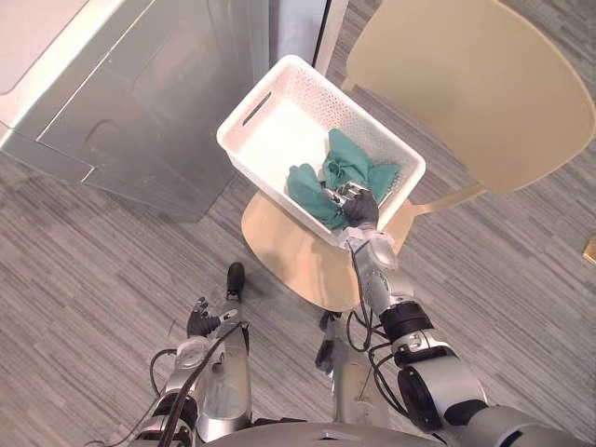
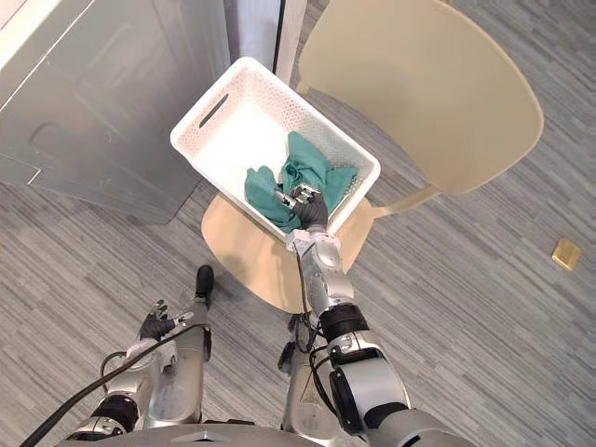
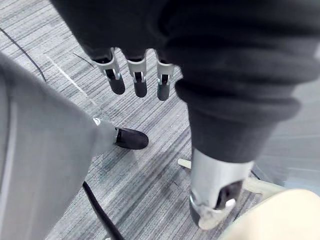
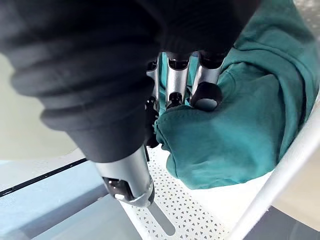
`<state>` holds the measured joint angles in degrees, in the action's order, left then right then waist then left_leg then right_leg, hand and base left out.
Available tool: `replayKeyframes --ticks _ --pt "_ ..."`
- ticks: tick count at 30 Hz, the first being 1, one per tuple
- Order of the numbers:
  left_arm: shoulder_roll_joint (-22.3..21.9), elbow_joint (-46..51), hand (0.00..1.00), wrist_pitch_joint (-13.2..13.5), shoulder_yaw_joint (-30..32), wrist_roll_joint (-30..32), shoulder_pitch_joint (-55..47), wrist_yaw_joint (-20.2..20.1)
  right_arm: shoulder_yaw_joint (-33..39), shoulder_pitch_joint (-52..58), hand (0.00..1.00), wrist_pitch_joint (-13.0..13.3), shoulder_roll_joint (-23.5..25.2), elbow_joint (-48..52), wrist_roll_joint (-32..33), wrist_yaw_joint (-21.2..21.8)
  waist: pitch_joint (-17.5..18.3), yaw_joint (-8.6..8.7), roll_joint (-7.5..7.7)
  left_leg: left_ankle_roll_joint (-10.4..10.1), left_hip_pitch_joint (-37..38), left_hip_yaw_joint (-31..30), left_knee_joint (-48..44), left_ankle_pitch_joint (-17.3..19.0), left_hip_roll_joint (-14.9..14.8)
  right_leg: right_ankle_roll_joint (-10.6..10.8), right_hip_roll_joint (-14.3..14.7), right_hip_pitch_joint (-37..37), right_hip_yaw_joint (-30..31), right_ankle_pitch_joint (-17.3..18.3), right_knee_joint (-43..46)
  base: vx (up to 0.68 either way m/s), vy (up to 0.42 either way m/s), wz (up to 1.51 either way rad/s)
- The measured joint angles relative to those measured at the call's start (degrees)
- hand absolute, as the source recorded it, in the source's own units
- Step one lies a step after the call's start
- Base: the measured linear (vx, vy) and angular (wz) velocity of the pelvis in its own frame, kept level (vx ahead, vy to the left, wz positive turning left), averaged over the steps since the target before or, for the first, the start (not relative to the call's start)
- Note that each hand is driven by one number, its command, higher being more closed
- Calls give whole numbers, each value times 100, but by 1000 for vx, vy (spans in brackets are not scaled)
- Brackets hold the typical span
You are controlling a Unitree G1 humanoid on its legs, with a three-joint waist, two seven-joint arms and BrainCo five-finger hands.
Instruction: Pick up the laundry basket with both hands and put the clothes into the washing machine.
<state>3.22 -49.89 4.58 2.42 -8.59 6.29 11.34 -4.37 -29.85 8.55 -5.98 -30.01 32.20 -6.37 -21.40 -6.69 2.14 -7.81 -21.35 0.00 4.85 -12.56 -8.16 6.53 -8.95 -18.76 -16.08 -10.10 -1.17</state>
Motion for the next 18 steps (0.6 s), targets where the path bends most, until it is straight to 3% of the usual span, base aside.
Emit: replayKeyframes --ticks 6,11,18 --pt "154 -258 0 -97 160 147 -1 22 -9 76 100 1 14 9 75 7 10 40 163 -5 92 6 -4 3 -46 -4 51 89 3 -3 -24 0 -36 -2" --pt "138 -311 0 -140 222 207 -9 70 -25 403 100 37 123 487 636 14 14 54 171 -9 304 15 -31 49 -65 -5 83 279 35 21 -23 2 -19 -2" --pt "179 -330 0 -239 446 223 -95 78 -122 961 100 183 337 1084 1562 83 136 89 363 -40 544 100 -34 111 -86 20 112 480 105 73 -41 2 -19 -5"
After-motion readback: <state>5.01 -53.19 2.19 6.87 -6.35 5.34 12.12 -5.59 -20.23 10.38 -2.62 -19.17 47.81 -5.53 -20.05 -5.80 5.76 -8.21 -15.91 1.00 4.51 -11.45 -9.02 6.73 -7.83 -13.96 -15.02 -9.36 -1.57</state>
